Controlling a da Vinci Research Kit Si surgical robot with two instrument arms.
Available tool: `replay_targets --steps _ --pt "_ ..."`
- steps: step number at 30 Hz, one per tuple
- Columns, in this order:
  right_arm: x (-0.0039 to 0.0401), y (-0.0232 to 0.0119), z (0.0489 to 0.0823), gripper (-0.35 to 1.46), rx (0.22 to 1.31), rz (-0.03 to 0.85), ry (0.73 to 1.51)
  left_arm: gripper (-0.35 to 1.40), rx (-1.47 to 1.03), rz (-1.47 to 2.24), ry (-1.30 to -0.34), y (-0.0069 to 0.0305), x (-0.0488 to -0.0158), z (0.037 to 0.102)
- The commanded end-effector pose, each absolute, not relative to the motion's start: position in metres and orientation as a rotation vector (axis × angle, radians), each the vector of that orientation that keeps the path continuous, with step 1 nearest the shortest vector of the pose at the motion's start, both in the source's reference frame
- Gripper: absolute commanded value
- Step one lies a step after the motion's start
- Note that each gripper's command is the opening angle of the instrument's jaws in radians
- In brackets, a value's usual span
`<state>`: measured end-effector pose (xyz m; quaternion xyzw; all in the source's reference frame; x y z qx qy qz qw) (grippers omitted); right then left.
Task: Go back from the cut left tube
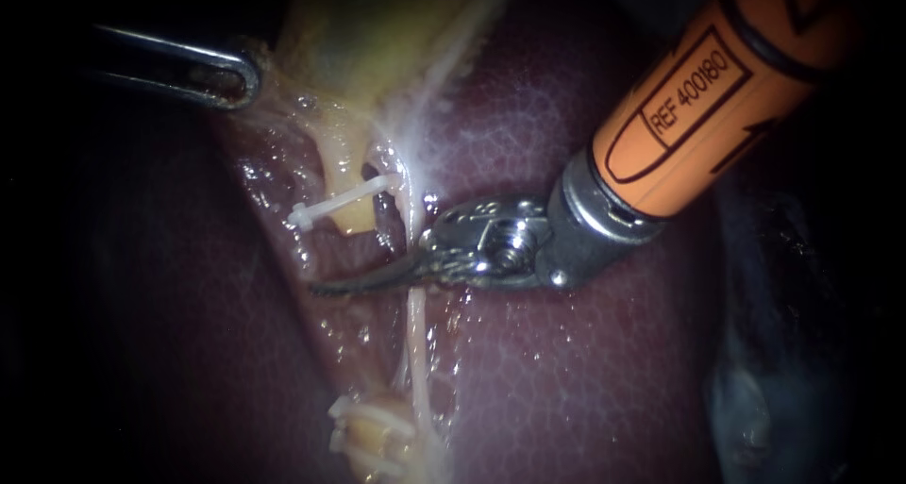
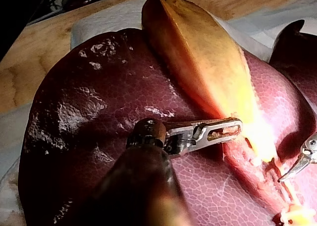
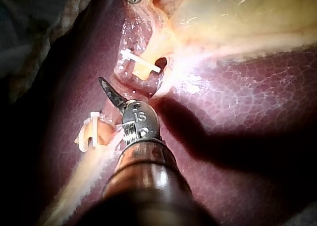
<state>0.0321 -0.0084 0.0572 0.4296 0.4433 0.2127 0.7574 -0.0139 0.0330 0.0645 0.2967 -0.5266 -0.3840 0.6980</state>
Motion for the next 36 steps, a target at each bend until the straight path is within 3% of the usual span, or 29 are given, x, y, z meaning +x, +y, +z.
replay_targets --steps 1,4,5,7,8,9,17,21,27,36 --pt "0.032 -0.0084 0.0572 -0.35 0.937 0.463 0.966 -0.35 0.661 -0.856 -1.174 0.0329 -0.0139 0.0645" --pt "0.0319 -0.0084 0.0572 -0.35 0.942 0.477 0.973 -0.35 0.661 -0.856 -1.174 0.0329 -0.0139 0.0645" --pt "0.0319 -0.0084 0.0572 -0.13 0.953 0.482 0.985 -0.35 0.661 -0.856 -1.174 0.0329 -0.0139 0.0645" --pt "0.0321 -0.0085 0.0572 0.88 0.949 0.49 1.0 -0.35 0.661 -0.856 -1.174 0.0329 -0.0139 0.0646" --pt "0.0321 -0.0085 0.0572 1.15 0.947 0.493 1.006 -0.35 0.66 -0.856 -1.174 0.0328 -0.0139 0.0646" --pt "0.0321 -0.0085 0.0572 1.25 0.948 0.494 1.009 -0.35 0.66 -0.856 -1.174 0.0328 -0.0139 0.0647" --pt "0.0317 -0.0088 0.0571 1.42 0.889 0.49 1.026 -0.35 0.66 -0.855 -1.174 0.0328 -0.0139 0.0649" --pt "0.0303 -0.0094 0.0562 1.43 0.75 0.454 1.057 -0.35 0.658 -0.854 -1.174 0.0327 -0.0139 0.0652" --pt "0.0262 -0.0103 0.054 1.43 0.508 0.328 1.077 -0.35 0.658 -0.853 -1.174 0.0328 -0.0138 0.0656" --pt "0.0197 -0.0075 0.0507 1.43 0.281 0.209 0.907 -0.35 0.657 -0.852 -1.174 0.0328 -0.0138 0.0657"
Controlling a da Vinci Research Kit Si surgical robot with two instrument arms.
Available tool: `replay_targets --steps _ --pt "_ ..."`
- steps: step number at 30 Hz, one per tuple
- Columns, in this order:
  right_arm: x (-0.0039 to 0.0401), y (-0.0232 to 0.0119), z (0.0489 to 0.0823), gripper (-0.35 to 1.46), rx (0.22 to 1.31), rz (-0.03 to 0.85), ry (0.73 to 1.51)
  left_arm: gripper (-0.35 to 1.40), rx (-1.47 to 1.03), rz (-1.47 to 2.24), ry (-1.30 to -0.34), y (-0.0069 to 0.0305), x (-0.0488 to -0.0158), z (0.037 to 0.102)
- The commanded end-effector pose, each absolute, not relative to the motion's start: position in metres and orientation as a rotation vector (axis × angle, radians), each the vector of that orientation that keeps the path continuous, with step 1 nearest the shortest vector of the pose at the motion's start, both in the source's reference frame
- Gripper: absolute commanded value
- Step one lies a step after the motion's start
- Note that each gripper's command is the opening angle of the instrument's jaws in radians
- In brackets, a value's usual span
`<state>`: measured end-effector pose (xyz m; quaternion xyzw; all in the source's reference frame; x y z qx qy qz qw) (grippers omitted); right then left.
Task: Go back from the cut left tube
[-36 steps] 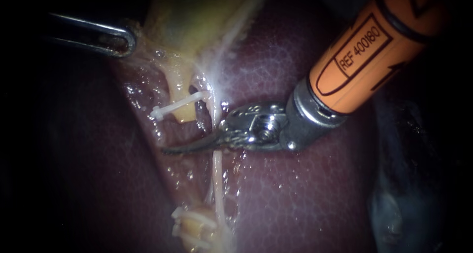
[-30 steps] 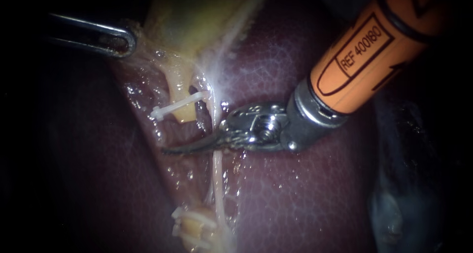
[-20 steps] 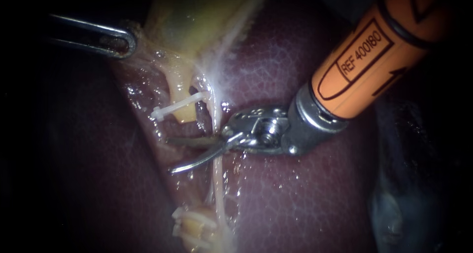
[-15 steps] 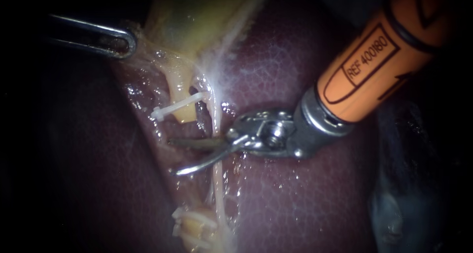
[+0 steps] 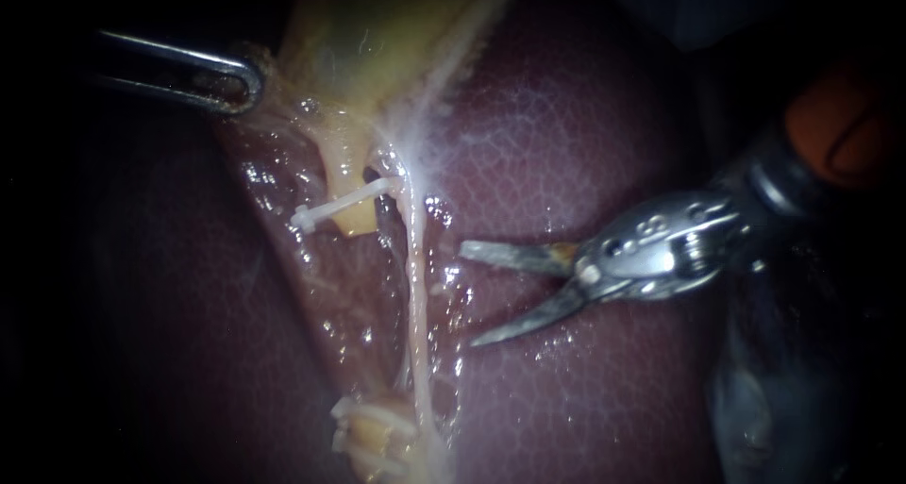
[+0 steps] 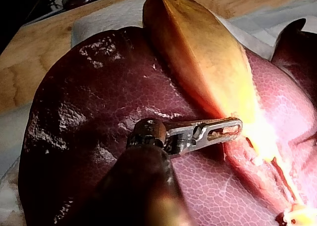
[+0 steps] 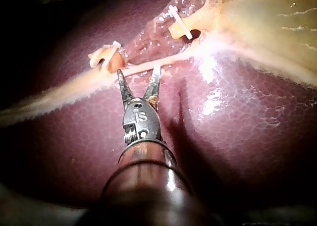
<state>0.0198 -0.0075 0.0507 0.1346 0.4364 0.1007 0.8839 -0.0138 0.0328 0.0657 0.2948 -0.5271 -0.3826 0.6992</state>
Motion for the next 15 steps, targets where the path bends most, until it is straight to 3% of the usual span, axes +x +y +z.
replay_targets --steps 1,15 --pt "0.019 -0.0072 0.0504 1.43 0.267 0.209 0.884 -0.35 0.657 -0.852 -1.174 0.0328 -0.0138 0.0657" --pt "0.0169 -0.0064 0.0498 1.43 0.22 0.208 0.757 -0.35 0.65 -0.852 -1.174 0.0323 -0.0142 0.0664"
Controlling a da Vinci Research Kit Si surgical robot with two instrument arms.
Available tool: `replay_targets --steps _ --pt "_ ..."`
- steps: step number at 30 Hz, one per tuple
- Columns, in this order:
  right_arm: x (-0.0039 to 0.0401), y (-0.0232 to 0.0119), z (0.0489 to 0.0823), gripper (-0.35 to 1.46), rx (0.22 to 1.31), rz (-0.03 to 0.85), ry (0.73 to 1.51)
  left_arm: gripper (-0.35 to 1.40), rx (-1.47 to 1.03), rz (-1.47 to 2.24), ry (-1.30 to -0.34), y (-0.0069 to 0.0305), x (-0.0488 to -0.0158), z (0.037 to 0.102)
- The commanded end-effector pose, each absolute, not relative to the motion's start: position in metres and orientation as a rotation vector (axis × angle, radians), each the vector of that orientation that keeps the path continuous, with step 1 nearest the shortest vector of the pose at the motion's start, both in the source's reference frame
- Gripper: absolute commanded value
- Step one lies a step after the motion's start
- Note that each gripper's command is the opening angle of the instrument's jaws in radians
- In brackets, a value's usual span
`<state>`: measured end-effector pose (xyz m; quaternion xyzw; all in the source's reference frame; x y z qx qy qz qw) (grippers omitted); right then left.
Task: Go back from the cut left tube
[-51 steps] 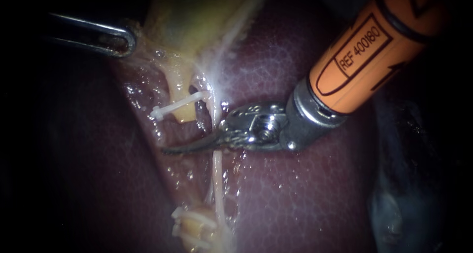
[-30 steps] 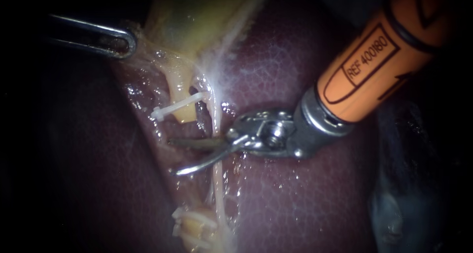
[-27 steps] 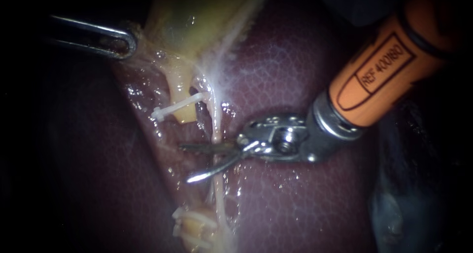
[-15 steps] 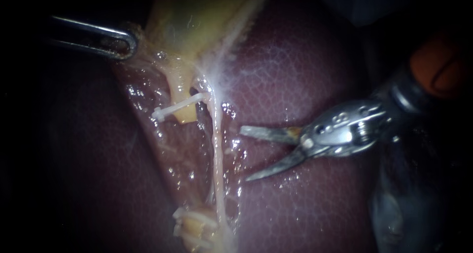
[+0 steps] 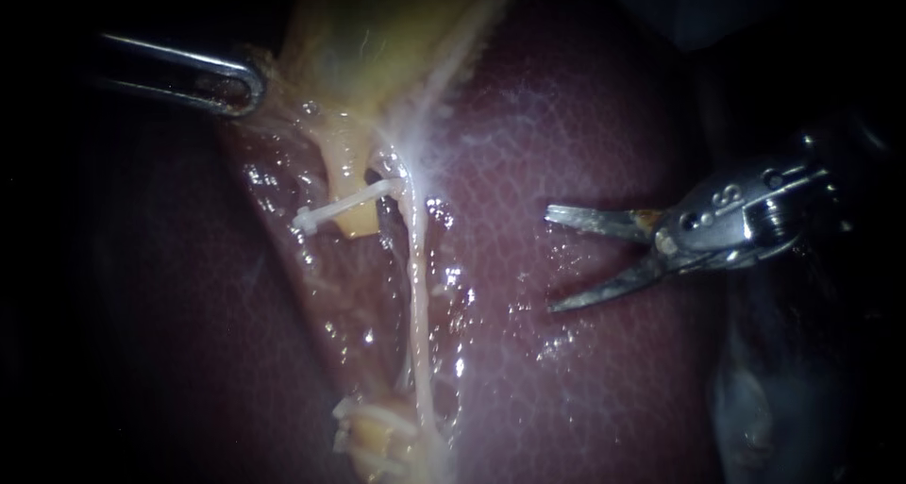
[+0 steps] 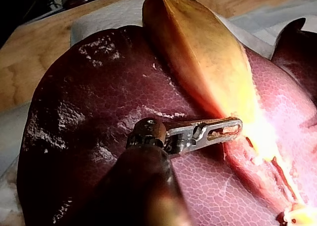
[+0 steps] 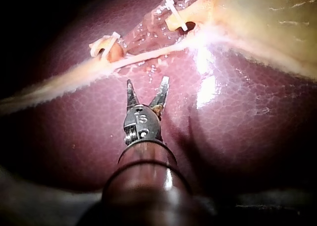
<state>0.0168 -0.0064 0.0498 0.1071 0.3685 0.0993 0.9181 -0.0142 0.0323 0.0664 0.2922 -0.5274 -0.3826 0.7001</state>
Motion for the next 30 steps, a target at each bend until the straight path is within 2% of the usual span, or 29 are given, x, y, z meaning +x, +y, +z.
replay_targets --steps 1,17,30 --pt "0.0169 -0.0064 0.0497 1.43 0.219 0.204 0.746 -0.35 0.648 -0.853 -1.174 0.0322 -0.0143 0.0665" --pt "0.0169 -0.0065 0.0496 1.43 0.232 0.208 0.74 -0.35 0.655 -0.819 -1.157 0.0297 -0.02 0.0727" --pt "0.0169 -0.0063 0.0501 1.43 0.26 0.199 0.759 -0.35 0.663 -0.821 -1.157 0.0296 -0.02 0.0728"
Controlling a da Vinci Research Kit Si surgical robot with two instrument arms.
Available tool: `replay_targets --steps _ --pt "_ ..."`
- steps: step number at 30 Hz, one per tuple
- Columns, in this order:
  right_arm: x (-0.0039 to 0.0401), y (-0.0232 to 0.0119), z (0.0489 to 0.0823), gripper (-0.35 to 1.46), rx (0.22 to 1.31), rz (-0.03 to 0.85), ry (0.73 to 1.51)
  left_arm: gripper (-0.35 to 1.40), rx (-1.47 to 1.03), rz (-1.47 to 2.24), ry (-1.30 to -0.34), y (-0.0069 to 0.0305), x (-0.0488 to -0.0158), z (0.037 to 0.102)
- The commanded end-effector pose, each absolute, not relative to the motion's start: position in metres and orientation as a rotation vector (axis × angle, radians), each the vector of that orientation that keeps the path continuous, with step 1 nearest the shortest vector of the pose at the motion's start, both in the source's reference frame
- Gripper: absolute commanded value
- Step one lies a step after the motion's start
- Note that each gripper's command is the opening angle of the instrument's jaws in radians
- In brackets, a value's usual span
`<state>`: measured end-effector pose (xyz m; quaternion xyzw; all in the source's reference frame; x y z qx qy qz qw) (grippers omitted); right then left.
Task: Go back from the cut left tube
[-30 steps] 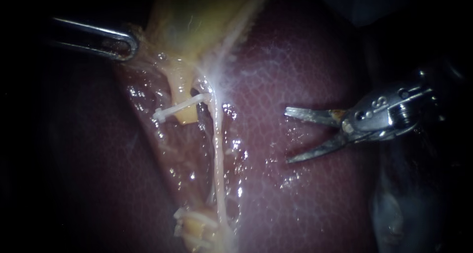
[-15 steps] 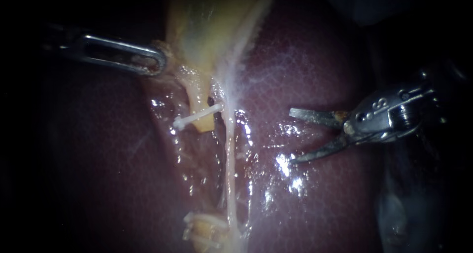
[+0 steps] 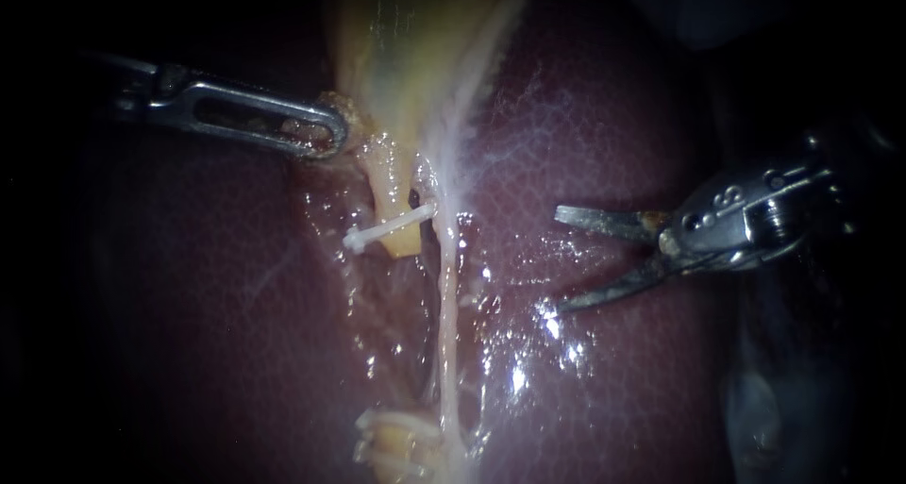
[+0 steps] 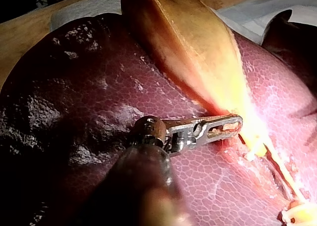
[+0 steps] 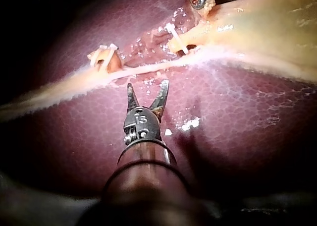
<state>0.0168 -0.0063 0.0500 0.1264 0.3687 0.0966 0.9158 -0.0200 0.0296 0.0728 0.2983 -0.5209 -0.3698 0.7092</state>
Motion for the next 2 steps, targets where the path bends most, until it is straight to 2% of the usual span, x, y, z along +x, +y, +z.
replay_targets --steps 1,2 --pt "0.0169 -0.0062 0.0501 1.43 0.26 0.199 0.759 -0.35 0.663 -0.821 -1.157 0.0296 -0.02 0.0728" --pt "0.0169 -0.0062 0.0502 1.43 0.26 0.2 0.759 -0.35 0.663 -0.82 -1.157 0.0296 -0.0199 0.0728"
